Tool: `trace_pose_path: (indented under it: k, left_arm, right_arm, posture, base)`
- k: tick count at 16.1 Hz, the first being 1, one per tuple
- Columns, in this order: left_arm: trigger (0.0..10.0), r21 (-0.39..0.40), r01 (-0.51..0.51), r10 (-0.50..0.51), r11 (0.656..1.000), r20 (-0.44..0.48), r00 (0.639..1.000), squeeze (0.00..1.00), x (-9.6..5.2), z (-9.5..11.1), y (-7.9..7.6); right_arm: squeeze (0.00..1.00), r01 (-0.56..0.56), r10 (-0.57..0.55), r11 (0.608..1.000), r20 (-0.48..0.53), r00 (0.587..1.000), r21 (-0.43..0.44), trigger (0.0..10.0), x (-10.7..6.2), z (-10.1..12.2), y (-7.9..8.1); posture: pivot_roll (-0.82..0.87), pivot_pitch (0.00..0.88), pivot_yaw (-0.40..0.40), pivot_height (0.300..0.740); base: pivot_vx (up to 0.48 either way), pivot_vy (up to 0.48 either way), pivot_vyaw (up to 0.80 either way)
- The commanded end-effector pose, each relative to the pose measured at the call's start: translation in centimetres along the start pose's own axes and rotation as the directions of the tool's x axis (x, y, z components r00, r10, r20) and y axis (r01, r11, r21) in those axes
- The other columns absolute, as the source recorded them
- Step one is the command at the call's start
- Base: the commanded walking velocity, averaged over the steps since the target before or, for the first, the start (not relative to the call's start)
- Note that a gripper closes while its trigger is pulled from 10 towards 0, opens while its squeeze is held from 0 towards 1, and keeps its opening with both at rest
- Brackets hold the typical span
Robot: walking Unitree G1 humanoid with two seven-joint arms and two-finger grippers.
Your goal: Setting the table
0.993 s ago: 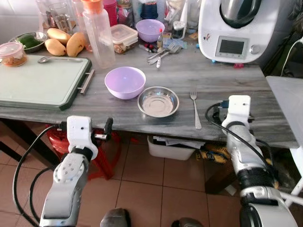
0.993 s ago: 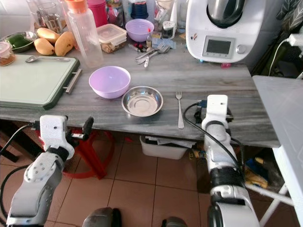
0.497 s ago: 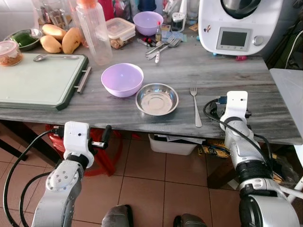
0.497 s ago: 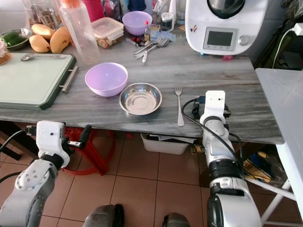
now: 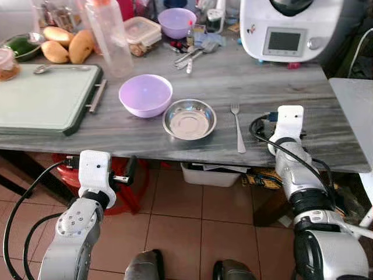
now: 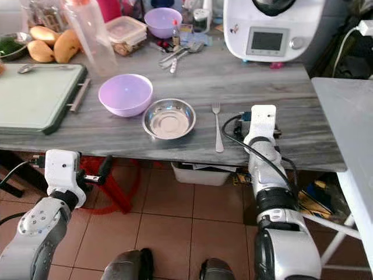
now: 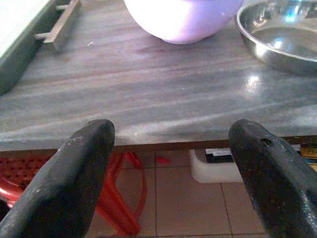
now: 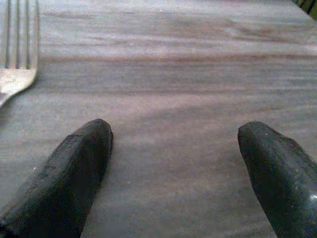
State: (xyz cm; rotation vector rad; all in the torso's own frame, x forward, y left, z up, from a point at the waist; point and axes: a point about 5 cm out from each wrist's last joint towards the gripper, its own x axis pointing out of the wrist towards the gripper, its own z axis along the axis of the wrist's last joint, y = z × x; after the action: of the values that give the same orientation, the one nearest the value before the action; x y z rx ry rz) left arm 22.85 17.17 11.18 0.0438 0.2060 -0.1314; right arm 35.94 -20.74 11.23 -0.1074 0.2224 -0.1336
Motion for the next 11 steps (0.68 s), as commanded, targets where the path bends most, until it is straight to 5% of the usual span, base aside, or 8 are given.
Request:
trace_pose_path:
  k: [1, 11]
  left_arm:
    - [10.0, 0.003, 0.003, -0.003, 1.0, 0.001, 1.0, 0.0, -0.2, 0.2, 0.0]
    - [10.0, -0.006, 0.011, -0.011, 1.0, 0.004, 1.0, 0.0, 0.2, 0.3, -0.3]
  right_arm:
    - [0.0, -0.054, 0.054, 0.999, -0.034, 0.998, 0.007, 10.0, -0.1, -0.7, 1.2]
    - [0.0, -0.195, 0.196, 0.98, -0.014, 0.981, 0.039, 10.0, -0.7, -0.8, 3.1]
  posture:
    - [0.13, 0.156, 0.063, 0.74]
    - [0.12, 0.145, 0.054, 0.74]
  base:
    - [0.0, 0.0, 0.0]
    - [0.0, 0.0, 0.0]
